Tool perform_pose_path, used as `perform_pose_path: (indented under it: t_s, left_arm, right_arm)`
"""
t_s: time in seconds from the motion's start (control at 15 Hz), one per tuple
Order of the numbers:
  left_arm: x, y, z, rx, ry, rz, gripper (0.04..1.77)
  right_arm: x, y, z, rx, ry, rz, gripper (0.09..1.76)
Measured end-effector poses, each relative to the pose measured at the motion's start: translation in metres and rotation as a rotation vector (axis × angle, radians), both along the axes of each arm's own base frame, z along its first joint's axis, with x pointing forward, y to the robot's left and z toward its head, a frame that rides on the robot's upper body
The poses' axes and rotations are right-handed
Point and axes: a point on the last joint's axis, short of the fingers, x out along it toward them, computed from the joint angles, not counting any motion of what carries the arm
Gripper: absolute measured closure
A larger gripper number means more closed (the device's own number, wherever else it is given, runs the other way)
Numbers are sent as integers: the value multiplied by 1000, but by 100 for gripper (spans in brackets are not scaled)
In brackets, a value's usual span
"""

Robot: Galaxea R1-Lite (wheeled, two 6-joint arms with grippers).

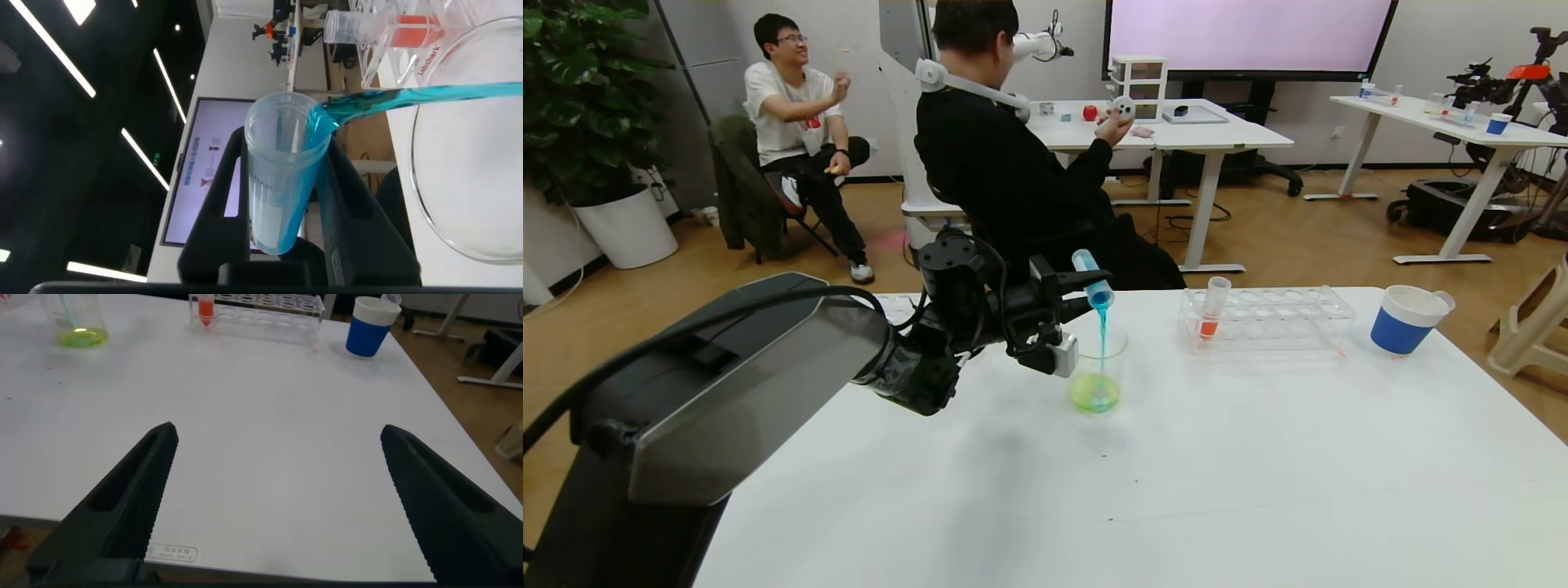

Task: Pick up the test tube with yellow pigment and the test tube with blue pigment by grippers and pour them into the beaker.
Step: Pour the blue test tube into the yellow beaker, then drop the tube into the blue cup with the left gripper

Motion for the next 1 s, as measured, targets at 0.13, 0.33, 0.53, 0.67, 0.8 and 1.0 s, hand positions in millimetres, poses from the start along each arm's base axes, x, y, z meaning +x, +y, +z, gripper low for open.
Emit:
perform_pose_path:
  t_s: [0.13,0.33,0.53,0.67,0.8,1.0]
  left_arm:
    - [-1,0,-2,11,-25,2,131]
    - [-2,1,-6,22,-45,7,131]
    - [-2,2,-8,37,-70,12,131]
    - [-2,1,-8,52,-104,16,131]
    - [-3,1,-8,72,-146,21,131]
    - [-2,3,-8,94,-201,29,131]
  right_arm:
    - [0,0,0,0,0,0,12]
    - [0,0,0,0,0,0,12]
    - [0,0,0,0,0,0,12]
    - [0,0,0,0,0,0,12]
    - [0,0,0,0,0,0,12]
    - [0,0,0,0,0,0,12]
